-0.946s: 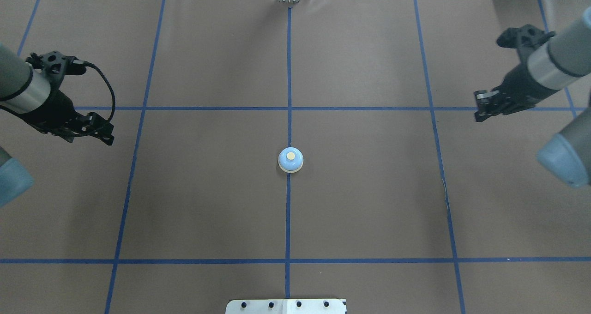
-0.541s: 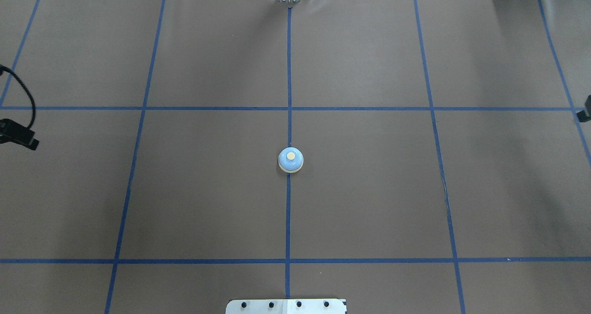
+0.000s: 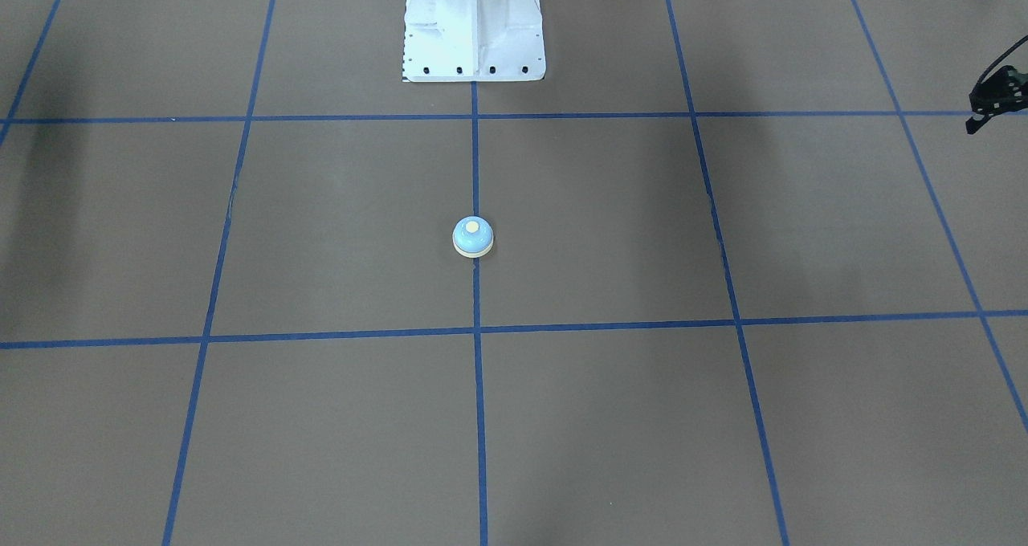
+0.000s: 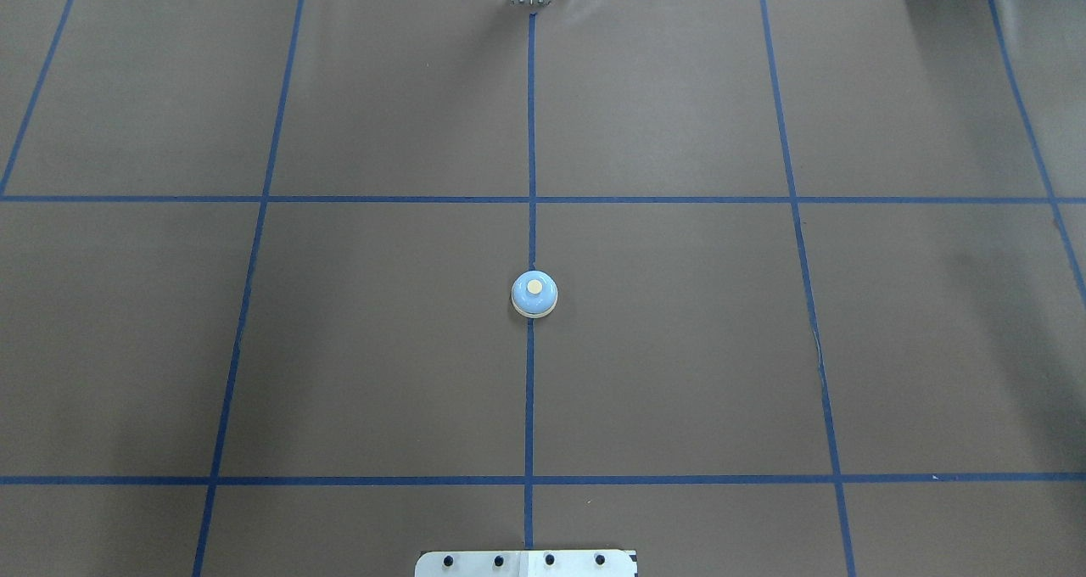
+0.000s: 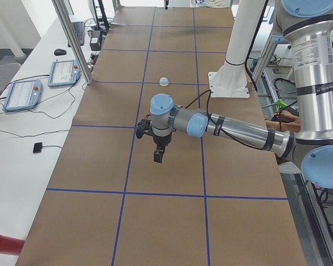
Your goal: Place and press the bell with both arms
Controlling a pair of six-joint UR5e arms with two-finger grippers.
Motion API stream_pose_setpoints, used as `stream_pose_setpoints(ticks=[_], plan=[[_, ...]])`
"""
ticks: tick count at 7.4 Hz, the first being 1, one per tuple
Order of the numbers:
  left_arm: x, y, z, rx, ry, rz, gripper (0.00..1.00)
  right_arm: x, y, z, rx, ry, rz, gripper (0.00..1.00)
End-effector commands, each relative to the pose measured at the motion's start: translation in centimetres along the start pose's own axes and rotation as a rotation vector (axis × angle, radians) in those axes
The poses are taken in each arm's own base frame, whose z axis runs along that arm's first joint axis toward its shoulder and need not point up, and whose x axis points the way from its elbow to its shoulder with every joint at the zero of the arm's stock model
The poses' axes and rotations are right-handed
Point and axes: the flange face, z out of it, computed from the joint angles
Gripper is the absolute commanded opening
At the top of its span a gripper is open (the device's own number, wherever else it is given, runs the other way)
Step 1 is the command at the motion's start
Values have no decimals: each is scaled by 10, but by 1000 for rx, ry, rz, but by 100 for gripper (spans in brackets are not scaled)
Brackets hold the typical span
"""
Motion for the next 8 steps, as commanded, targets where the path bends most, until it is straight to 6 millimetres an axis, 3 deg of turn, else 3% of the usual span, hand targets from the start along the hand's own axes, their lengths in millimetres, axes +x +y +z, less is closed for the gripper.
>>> stream_pose_setpoints(ticks=[1,2,3,4,8], plan=[[-35,11,4,-8,-9,-25,99,11,3,-7,6,5,2,100],[-33,13,5,-14,32,-40,99,11,2,-8,10,5,-1,100],[-41,30,9,-31,68,-90,99,10,0,-8,10,7,-3,100],[-55,38,26,-67,75,-125,99,8,-1,-10,15,6,-7,100],[-45,21,13,-36,72,-199,99,8,-4,-12,22,20,-13,100]])
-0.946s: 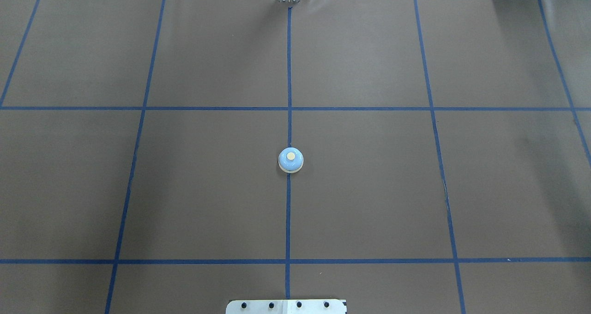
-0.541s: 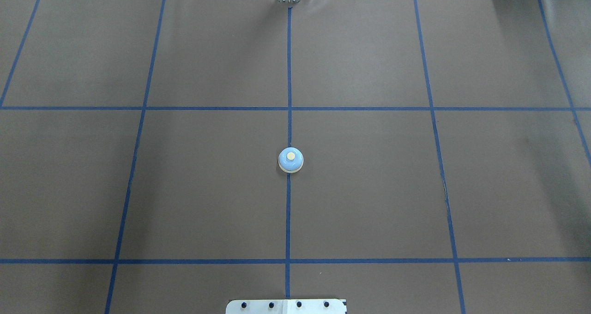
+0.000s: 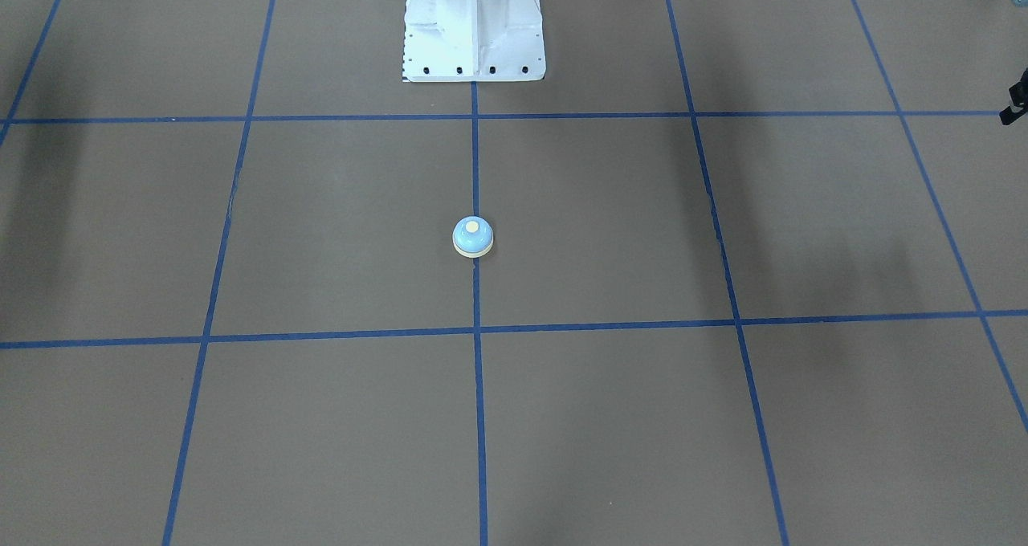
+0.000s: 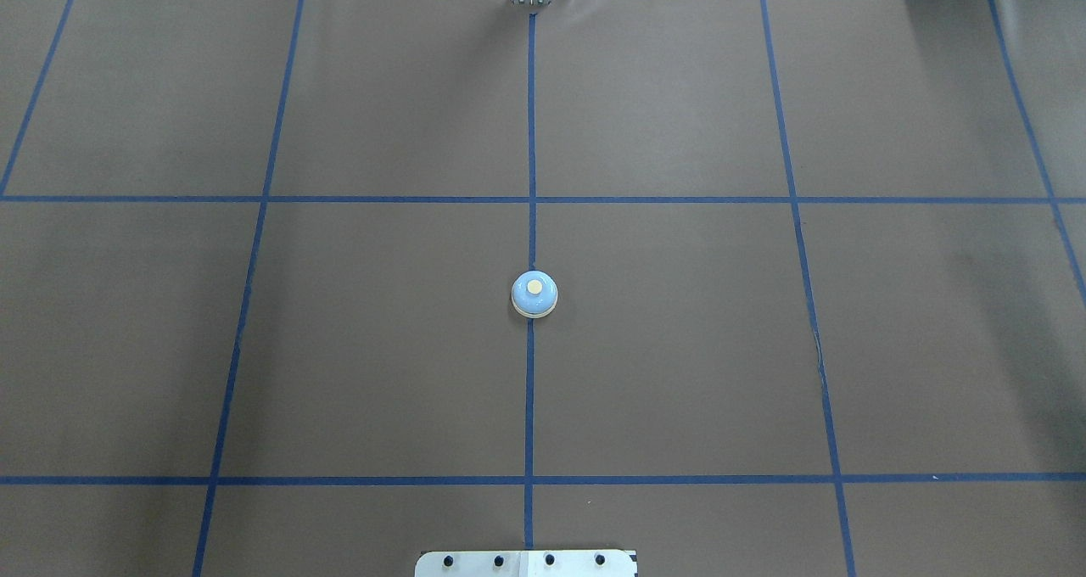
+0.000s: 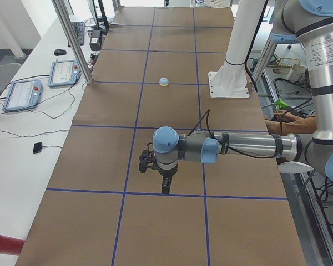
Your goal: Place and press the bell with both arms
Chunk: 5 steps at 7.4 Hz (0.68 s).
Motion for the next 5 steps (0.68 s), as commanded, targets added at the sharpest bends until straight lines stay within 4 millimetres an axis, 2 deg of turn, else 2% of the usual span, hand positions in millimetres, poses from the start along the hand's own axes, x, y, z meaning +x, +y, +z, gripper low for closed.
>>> stream_pose_setpoints(ticks=[1,3,5], plan=[[5,-6,-6,18,2,-46,99,-3,-2,-4,8,2,-8,100],[2,-4,-3,12,1,-52,99,-5,3,-6,9,-4,-9,100],[1,0,-7,20,1,-57,99,-6,-3,-5,10,-3,-12,100]])
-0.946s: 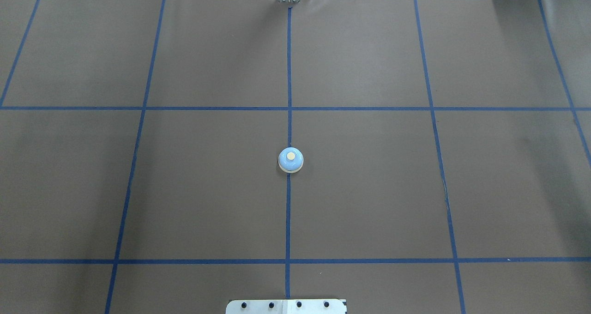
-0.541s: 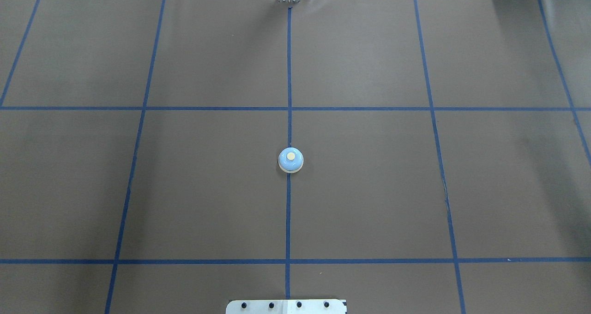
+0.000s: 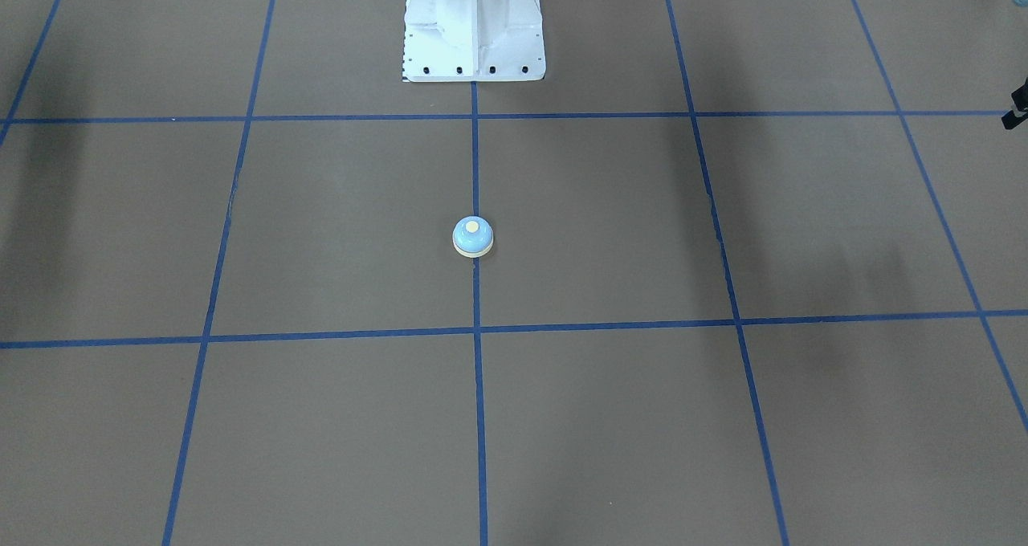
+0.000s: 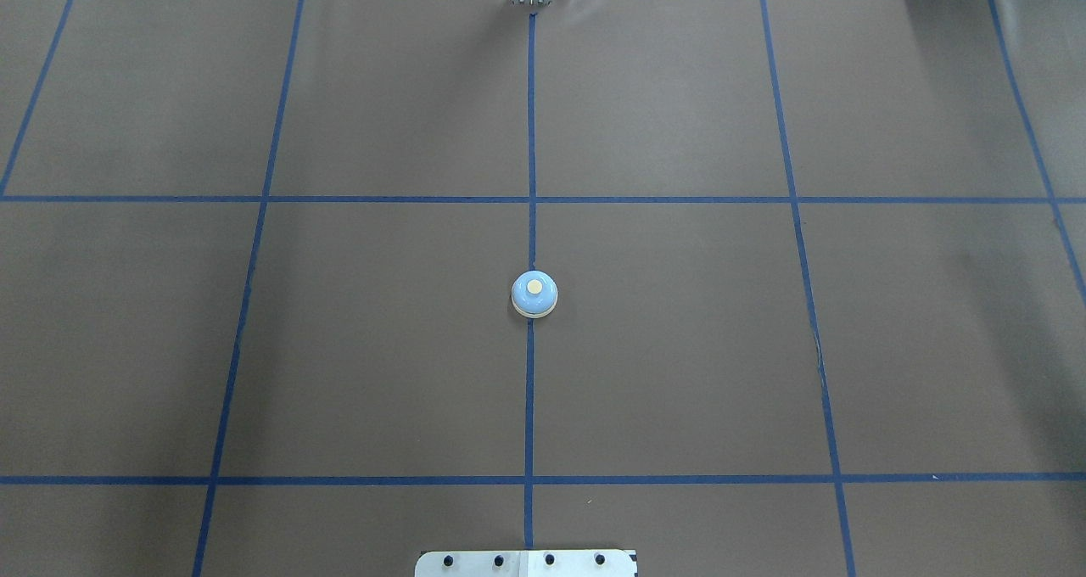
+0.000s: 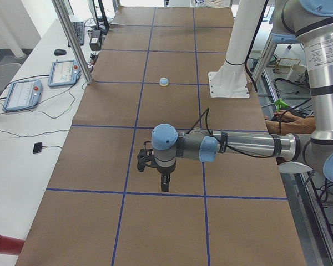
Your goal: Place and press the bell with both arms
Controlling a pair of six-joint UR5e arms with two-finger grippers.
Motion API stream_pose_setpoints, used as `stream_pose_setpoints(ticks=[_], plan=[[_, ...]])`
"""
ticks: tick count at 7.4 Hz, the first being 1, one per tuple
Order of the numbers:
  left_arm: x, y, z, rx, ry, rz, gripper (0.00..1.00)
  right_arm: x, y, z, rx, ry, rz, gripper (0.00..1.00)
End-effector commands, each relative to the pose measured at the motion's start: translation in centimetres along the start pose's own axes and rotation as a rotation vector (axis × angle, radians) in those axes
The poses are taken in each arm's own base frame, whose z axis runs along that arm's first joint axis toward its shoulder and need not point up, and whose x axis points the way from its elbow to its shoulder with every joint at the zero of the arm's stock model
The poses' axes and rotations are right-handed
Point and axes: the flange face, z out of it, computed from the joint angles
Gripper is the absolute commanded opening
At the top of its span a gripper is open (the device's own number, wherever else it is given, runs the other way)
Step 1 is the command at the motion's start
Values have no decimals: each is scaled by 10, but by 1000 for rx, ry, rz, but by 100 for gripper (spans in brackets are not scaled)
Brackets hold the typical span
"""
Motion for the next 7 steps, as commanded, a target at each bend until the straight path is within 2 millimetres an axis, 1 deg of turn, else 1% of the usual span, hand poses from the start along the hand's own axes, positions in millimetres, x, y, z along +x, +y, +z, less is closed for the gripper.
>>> stream_pose_setpoints(ticks=[1,2,3,4,5,6,7], plan=[[2,4,-11,24,1,2,99,-2,-1,-2,2,-12,0,100],[3,1,-11,24,1,4,99,-3,-3,-1,2,-11,-2,100],[5,0,-12,29,3,13,99,-8,-7,-1,0,-14,-13,100],[5,-2,-13,31,3,17,99,-21,-32,-10,-24,-13,4,100],[8,-2,-16,38,3,21,99,-25,-43,-15,-49,-1,29,100],[8,-1,-15,35,5,19,99,-23,-42,-14,-50,4,29,100],[12,-2,-19,44,5,30,99,-23,-42,-17,-46,2,16,100]])
